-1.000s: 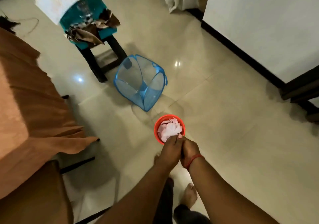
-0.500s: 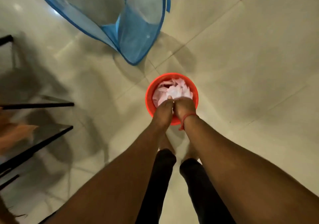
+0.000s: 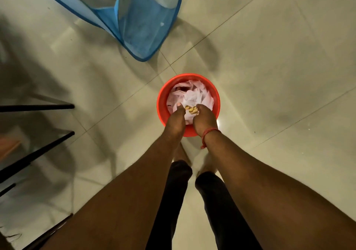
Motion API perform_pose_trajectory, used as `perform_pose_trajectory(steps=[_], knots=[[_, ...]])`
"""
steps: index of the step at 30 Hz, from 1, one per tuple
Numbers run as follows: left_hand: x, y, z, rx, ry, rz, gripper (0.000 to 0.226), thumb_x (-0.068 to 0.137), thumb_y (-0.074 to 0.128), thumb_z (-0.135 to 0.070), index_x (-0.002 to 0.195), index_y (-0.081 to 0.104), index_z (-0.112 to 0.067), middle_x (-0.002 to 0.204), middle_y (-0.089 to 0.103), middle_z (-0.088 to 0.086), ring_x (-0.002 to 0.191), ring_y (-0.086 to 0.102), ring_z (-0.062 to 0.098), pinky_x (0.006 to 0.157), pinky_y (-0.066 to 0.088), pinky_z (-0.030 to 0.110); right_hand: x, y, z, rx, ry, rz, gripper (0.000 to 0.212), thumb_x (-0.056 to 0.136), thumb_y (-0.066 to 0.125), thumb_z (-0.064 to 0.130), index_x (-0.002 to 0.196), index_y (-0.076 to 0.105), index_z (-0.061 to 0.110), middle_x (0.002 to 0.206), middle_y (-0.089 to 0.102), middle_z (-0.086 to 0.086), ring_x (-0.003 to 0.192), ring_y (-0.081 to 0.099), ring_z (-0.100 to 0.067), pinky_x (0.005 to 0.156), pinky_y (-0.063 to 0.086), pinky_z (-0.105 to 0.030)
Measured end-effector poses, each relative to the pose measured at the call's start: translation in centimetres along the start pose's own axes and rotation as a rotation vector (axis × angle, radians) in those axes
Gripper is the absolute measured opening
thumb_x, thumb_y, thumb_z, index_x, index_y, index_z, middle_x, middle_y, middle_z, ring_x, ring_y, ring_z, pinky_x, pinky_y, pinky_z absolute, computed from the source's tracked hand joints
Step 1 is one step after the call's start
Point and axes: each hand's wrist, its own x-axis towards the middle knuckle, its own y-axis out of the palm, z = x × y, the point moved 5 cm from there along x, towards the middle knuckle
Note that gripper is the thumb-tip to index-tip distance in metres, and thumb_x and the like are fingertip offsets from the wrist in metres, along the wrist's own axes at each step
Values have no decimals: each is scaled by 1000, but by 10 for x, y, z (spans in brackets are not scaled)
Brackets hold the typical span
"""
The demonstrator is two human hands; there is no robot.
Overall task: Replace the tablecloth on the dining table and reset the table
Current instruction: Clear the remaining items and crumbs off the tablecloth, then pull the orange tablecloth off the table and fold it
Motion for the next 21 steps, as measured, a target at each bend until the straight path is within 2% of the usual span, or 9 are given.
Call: perform_pose_trajectory(steps=[2, 5, 8, 9, 11, 12, 14, 16, 21], knots=[[-18, -5, -8, -14, -2, -8, 51, 110, 28, -32, 133, 56, 3, 118, 68, 11, 94, 68, 10, 56, 47, 19, -18, -13, 4, 31, 15, -25, 49, 97, 38, 0, 142, 51, 13, 138, 55, -4, 129, 51, -25, 92, 35, -20], [-55, -11, -19, -34, 18, 52, 36, 109, 34, -27, 126, 60, -10, 104, 68, -3, 93, 65, 7, 61, 47, 4, -56, -38, 15, 22, 11, -59, 50, 97, 36, 2, 143, 51, 15, 148, 50, -5, 135, 47, -24, 94, 32, -20], [-105, -16, -49, 135, 72, 131, 43, 106, 37, -44, 127, 62, -16, 119, 69, -2, 105, 66, 10, 93, 52, 18, -104, -73, 43, -28, -72, -62, 43, 97, 43, 8, 137, 56, 16, 144, 55, -5, 131, 50, -23, 97, 35, -22], [-120, -16, -66, 230, 152, 174, 52, 103, 39, -52, 133, 59, -16, 131, 65, 0, 115, 62, 12, 105, 46, 27, -123, -90, 60, -55, -121, -68, 40, 97, 47, 10, 135, 57, 15, 142, 56, -6, 130, 51, -23, 100, 36, -23], [-161, -20, -110, 537, 335, 169, 56, 103, 38, -51, 142, 51, -13, 146, 48, -1, 131, 48, 15, 114, 32, 29, -162, -121, 101, -136, -212, -60, 37, 98, 52, 13, 135, 57, 12, 141, 57, -8, 131, 50, -24, 105, 36, -26], [-184, -21, -135, 732, 436, 119, 60, 103, 32, -53, 146, 46, -13, 151, 44, 3, 138, 42, 20, 116, 29, 33, -177, -136, 120, -189, -251, -60, 38, 98, 53, 16, 136, 56, 10, 142, 56, -9, 133, 49, -25, 107, 34, -27], [-241, -23, -195, 1039, 605, -8, 93, 87, 4, -77, 153, 32, -17, 160, 31, 9, 148, 26, 28, 119, 23, 43, -214, -172, 169, -324, -359, -60, 44, 99, 55, 21, 141, 51, 10, 148, 50, -10, 138, 43, -23, 113, 29, -28], [-280, -24, -245, 1179, 697, -119, 116, 67, -19, -85, 157, 18, -21, 166, 14, 6, 153, 9, 26, 122, 14, 49, -246, -204, 216, -479, -495, -64, 51, 99, 55, 28, 146, 44, 9, 154, 41, -12, 144, 35, -23, 116, 23, -27], [-376, -7, -383, 1349, 878, -369, 100, 74, -14, -80, 158, -3, -27, 166, -12, 2, 152, -15, 26, 121, -4, 56, -308, -311, 327, -794, -769, -238, 72, 97, 43, 59, 154, 28, 18, 163, 21, -9, 150, 20, -25, 120, 24, -38]])
